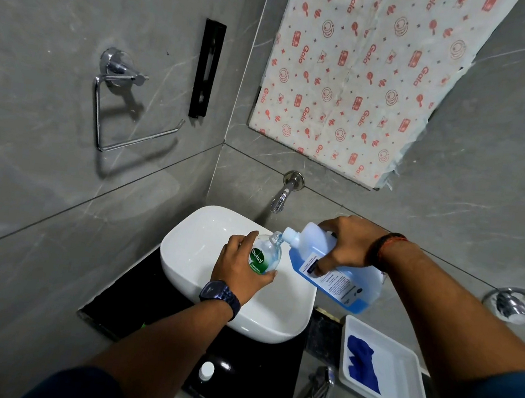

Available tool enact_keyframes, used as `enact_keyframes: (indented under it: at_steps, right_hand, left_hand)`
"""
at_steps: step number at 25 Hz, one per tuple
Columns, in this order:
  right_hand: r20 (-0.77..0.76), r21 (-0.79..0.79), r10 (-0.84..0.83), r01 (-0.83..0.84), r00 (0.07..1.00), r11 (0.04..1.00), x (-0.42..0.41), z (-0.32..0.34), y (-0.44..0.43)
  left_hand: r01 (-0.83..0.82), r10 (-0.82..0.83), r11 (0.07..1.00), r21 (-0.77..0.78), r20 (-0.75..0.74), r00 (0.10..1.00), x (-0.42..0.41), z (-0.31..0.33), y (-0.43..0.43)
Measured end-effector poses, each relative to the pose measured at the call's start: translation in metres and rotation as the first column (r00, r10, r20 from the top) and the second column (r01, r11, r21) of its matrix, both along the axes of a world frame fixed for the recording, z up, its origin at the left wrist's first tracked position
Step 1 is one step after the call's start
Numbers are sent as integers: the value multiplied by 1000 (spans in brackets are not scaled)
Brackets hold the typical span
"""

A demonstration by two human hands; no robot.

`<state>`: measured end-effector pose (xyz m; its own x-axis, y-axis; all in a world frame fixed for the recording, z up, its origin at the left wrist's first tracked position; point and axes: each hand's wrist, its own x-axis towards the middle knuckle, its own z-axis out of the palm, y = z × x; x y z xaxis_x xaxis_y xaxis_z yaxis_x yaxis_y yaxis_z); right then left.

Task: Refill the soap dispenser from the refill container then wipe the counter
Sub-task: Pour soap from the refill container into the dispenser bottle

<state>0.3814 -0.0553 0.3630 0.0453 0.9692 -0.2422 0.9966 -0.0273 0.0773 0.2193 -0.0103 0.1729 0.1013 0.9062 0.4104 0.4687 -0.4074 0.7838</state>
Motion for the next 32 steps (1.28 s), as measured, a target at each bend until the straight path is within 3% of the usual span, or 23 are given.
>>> enact_keyframes:
  at_steps: [32]
  right_hand:
    - [19,6,6,-6,1000,1000,1,1,-1]
  left_hand:
    - [15,-16,1000,-19,-10,1000,0,4,-4]
